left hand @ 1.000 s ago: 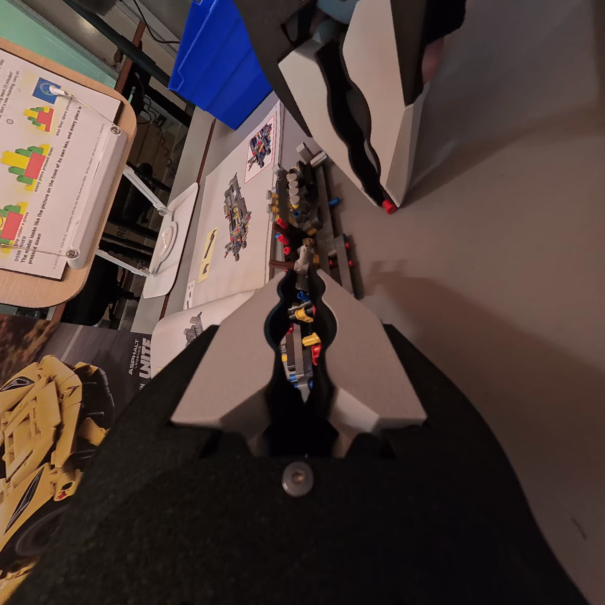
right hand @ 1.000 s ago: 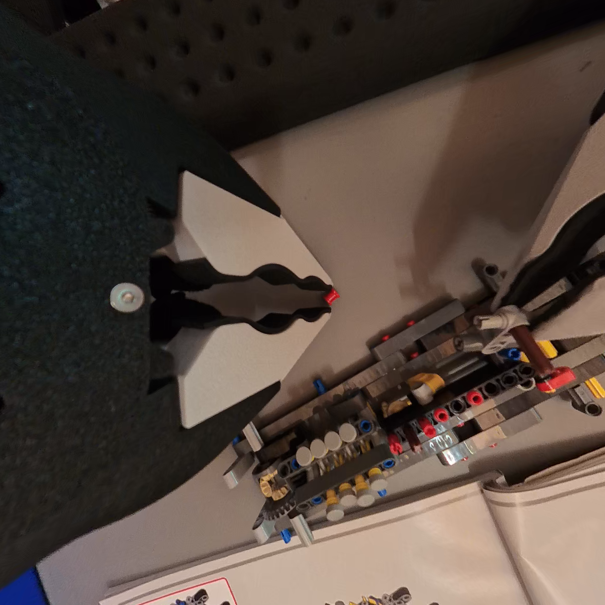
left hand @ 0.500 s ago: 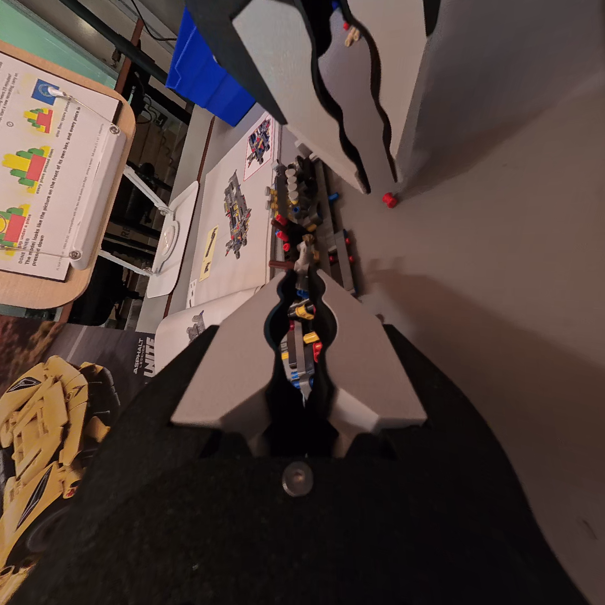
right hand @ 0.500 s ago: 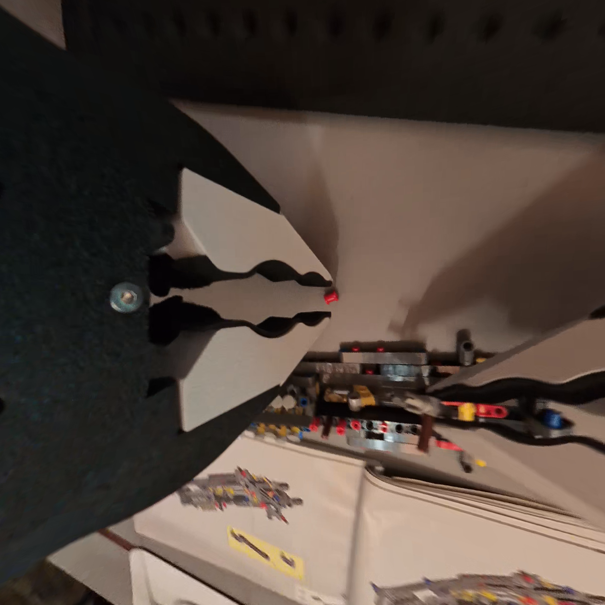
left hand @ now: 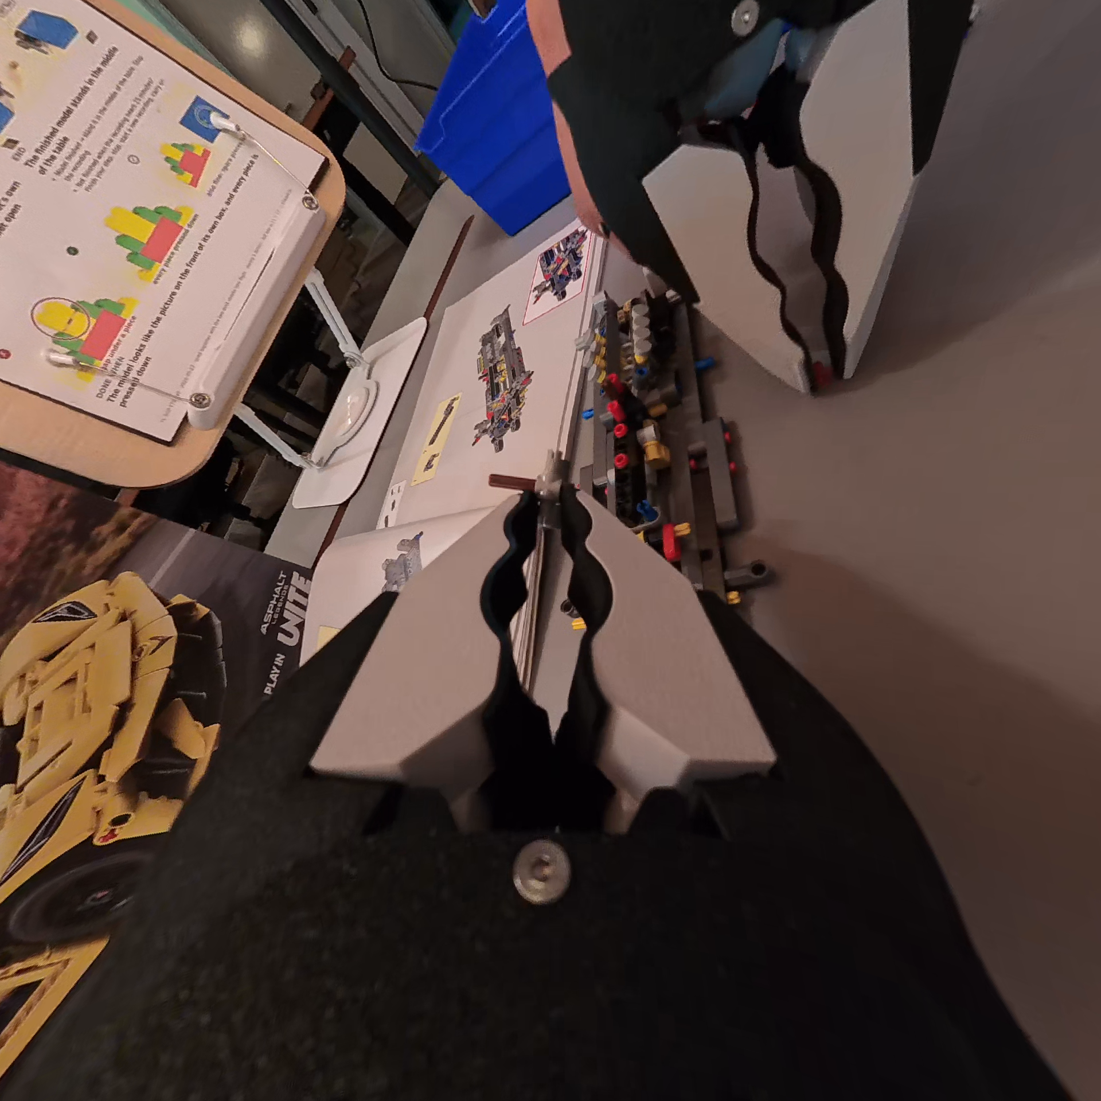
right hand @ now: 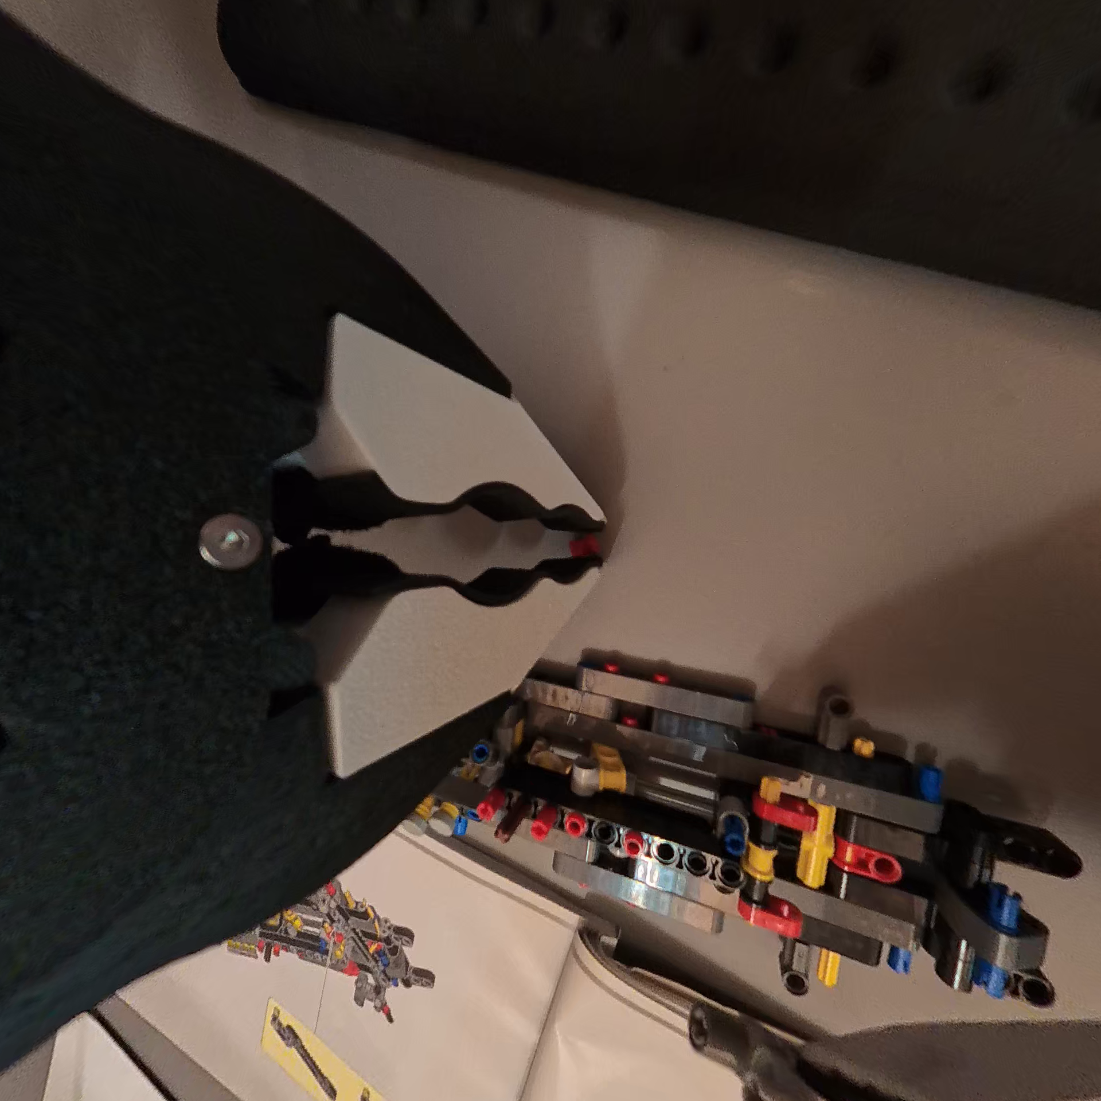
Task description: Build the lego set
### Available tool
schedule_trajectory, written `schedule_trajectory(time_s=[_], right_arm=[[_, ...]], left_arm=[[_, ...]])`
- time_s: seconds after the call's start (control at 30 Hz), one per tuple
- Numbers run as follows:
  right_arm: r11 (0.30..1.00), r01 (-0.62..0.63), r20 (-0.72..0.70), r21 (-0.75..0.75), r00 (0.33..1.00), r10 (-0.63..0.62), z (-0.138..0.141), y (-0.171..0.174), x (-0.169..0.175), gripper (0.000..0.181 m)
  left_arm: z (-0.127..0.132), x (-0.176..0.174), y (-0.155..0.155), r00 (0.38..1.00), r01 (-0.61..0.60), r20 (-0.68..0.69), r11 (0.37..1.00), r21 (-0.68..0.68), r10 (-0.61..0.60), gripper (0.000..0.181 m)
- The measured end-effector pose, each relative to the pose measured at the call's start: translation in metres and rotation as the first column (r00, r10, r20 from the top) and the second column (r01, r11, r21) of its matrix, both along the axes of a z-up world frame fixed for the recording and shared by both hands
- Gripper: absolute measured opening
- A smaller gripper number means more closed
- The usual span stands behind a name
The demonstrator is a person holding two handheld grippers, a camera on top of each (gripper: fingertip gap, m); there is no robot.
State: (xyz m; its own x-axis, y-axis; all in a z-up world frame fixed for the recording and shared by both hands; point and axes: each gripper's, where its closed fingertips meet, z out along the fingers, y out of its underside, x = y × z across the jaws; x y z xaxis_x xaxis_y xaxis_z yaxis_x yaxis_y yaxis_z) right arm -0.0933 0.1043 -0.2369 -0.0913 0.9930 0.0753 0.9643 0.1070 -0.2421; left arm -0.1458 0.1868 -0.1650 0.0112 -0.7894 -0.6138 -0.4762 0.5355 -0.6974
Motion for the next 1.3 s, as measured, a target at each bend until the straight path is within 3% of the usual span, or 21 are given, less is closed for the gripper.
schedule_trajectory(time_s=[0.73,0.8,0.87,0.93,0.97,1.03,1.07,1.13,1.23,1.3], right_arm=[[1.000,-0.012,0.065,-0.021,0.998,0.013,-0.001,0.001,0.005,0.005],[0.999,0.036,0.022,-0.020,0.999,-0.035,0.002,0.006,0.001,0.004],[0.988,0.156,-0.144,0.008,0.978,-0.153,0.023,0.024,-0.012,0.004],[0.946,0.320,-0.394,-0.057,0.863,-0.316,0.060,0.043,-0.028,0.004],[0.912,0.384,-0.532,-0.142,0.748,-0.398,0.082,0.051,-0.036,0.004],[0.839,0.427,-0.729,-0.337,0.446,-0.520,0.119,0.063,-0.048,0.004],[0.801,0.431,-0.766,-0.415,0.309,-0.563,0.126,0.070,-0.049,0.003],[0.739,0.348,-0.762,-0.577,0.097,-0.640,0.132,0.073,-0.056,0.004],[0.682,0.275,-0.720,-0.678,-0.062,-0.691,0.129,0.077,-0.055,0.004],[0.647,0.246,-0.683,-0.722,-0.099,-0.724,0.127,0.077,-0.052,0.004]], left_arm=[[-0.004,0.002,-0.005,1.000,0.017,-0.020,1.000,0.009,-0.017,0.006],[-0.002,0.002,-0.006,1.000,0.021,-0.012,1.000,0.017,-0.020,0.006],[0.003,0.002,-0.007,1.000,0.027,0.007,0.999,0.030,-0.027,0.006],[0.008,0.002,-0.009,0.999,0.034,0.026,0.998,0.051,-0.035,0.006],[0.010,0.003,-0.011,0.999,0.039,0.033,0.997,0.065,-0.041,0.006],[0.014,0.004,-0.015,0.997,0.055,0.050,0.994,0.091,-0.060,0.006],[0.016,0.004,-0.017,0.996,0.063,0.059,0.993,0.101,-0.070,0.006],[0.018,0.006,-0.023,0.993,0.079,0.076,0.990,0.118,-0.088,0.006],[0.020,0.006,-0.025,0.992,0.079,0.081,0.986,0.146,-0.091,0.006],[0.021,0.006,-0.023,0.993,0.068,0.083,0.985,0.158,-0.082,0.006]])
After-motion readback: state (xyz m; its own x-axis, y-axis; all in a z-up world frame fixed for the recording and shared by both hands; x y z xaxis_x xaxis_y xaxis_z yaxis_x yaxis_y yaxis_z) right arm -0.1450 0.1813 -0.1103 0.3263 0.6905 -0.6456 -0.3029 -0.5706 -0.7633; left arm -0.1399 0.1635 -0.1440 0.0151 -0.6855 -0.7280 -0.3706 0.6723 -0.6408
